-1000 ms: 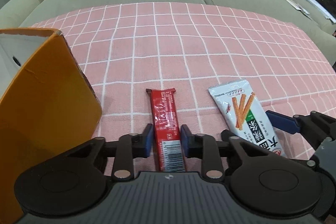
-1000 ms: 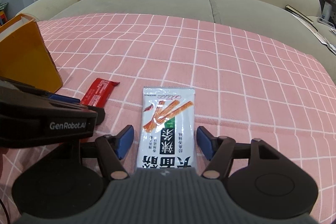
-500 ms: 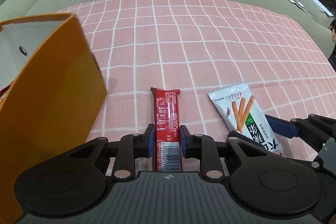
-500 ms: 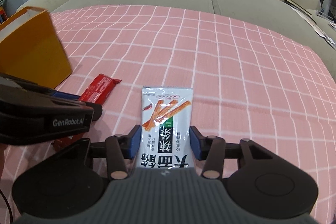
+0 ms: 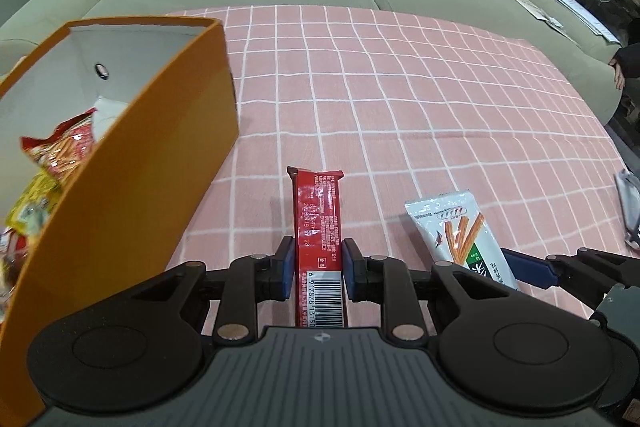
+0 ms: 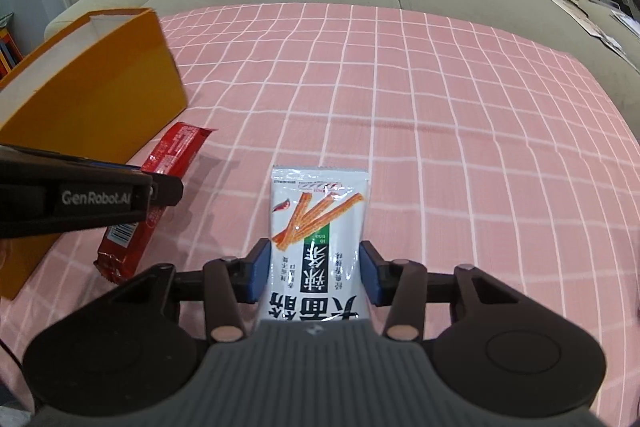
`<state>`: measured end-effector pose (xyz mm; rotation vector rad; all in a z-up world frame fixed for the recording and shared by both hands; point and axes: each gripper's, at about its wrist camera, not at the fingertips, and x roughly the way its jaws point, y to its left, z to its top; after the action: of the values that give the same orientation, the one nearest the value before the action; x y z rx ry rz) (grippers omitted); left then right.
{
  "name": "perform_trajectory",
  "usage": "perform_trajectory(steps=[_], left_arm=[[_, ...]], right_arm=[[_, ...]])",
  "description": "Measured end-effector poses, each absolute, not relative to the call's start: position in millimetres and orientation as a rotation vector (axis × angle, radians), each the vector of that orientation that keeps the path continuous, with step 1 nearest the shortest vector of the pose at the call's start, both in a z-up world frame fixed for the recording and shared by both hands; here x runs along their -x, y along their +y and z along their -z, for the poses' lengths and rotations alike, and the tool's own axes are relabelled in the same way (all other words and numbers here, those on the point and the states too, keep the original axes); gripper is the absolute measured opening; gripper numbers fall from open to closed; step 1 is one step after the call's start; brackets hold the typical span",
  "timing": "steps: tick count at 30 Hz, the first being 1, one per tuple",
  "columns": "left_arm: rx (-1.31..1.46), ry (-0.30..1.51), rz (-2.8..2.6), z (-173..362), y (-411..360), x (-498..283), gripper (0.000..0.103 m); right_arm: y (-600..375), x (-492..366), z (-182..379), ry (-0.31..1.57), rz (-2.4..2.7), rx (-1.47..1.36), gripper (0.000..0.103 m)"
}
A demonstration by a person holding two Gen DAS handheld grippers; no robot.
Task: Organize snacks
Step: 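Carry the red bar and white stick pack over the box and lower them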
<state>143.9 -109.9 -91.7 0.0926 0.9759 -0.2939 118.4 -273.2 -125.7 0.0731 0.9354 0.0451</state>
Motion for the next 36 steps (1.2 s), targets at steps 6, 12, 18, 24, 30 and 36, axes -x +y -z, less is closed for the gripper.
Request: perform_trajectory(steps=[6, 12, 18, 24, 30, 36], left_arm=[[-0.074, 0.94, 0.292, 69.9, -96.6, -119.5, 0.027], [-0.059, 0.886, 0.277, 47.8, -79.4, -98.7, 0.027], [-0.026, 0.818, 0.266, 23.3, -56.9, -78.8, 0.027], [0.02, 0.751, 0.255, -2.0, -30.6, -70.0, 0.027], [0.057, 0.712, 0.198, -24.0, 6.9, -76.5, 0.027], [0.068, 0.681, 0.126, -38.7, 47.2, -91.5, 0.027]], right_arm=[[-262.7, -89.4, 102.5, 0.89, -0.074, -0.054, 0.044], [-247.9, -66.5, 72.7, 0.811, -0.12, -0.006, 0.044], [-232.8, -53.6, 48.1, 0.756, -0.152, 0.009, 0.044], [-210.5, -53.3, 22.5, 0.703, -0.198, 0.048, 0.044], [-176.9, -71.0, -1.3, 0.663, -0.298, 0.087, 0.044], [-135.8, -95.9, -27.0, 0.619, -0.416, 0.135, 0.044]])
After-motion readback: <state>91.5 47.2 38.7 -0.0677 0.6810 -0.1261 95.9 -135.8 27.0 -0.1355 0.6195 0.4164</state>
